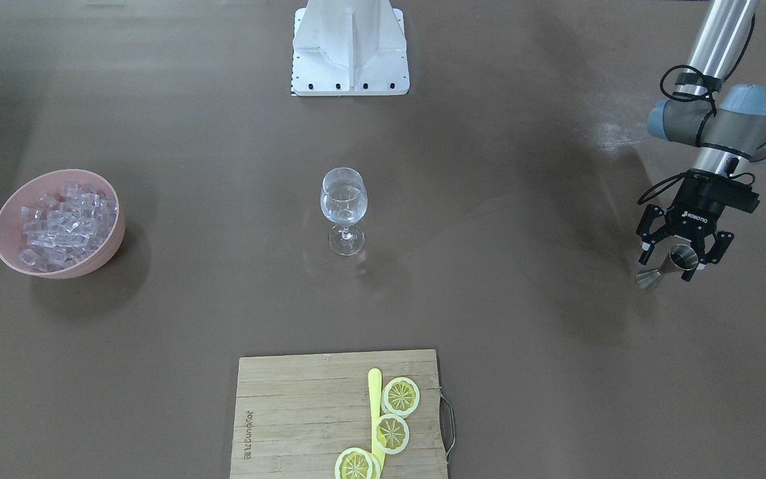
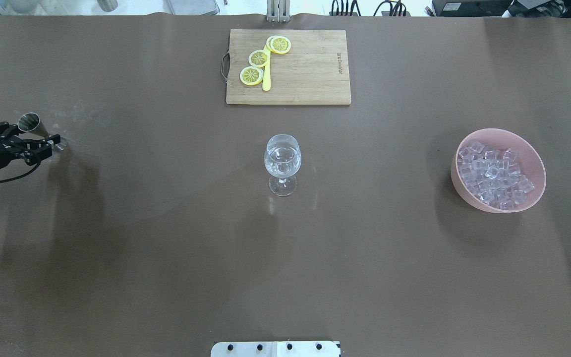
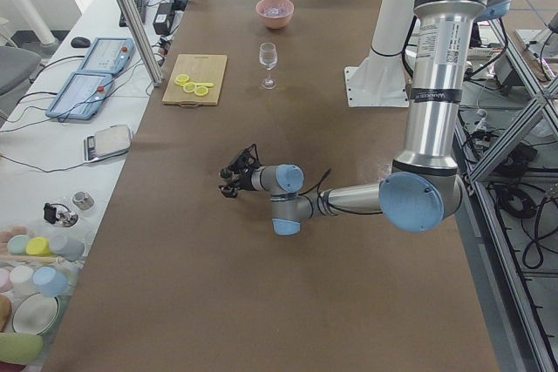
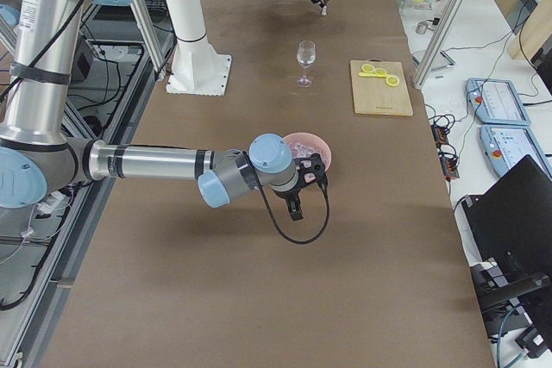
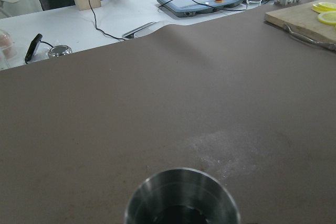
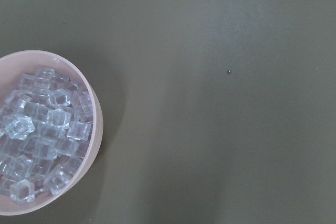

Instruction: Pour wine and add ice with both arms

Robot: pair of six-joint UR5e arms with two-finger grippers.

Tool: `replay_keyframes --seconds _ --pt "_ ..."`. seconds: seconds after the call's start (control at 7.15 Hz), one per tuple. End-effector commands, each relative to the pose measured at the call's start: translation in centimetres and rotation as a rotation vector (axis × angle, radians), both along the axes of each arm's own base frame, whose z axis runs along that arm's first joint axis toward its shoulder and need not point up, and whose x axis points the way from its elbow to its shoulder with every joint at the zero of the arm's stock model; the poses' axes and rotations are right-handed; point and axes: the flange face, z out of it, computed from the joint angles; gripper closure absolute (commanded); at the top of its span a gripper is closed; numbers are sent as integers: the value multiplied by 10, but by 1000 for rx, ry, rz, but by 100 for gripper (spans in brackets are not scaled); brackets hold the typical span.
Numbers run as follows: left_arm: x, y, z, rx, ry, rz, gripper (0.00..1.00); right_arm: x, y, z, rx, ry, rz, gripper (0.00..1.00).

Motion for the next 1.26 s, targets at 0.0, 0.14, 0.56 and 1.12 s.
replay_keyframes --seconds 0.0,0.14,0.56,1.12 --pt "1 1 1 -7 5 0 19 0 0 0 0 0 0 0" --pt "3 -2 -2 -6 10 -2 19 0 0 -1 2 0 0 0" --pt "6 -3 4 -17 2 0 19 1 3 2 -4 1 0 0" --pt "8 -4 -6 -83 103 -13 100 2 19 8 37 -3 7 0"
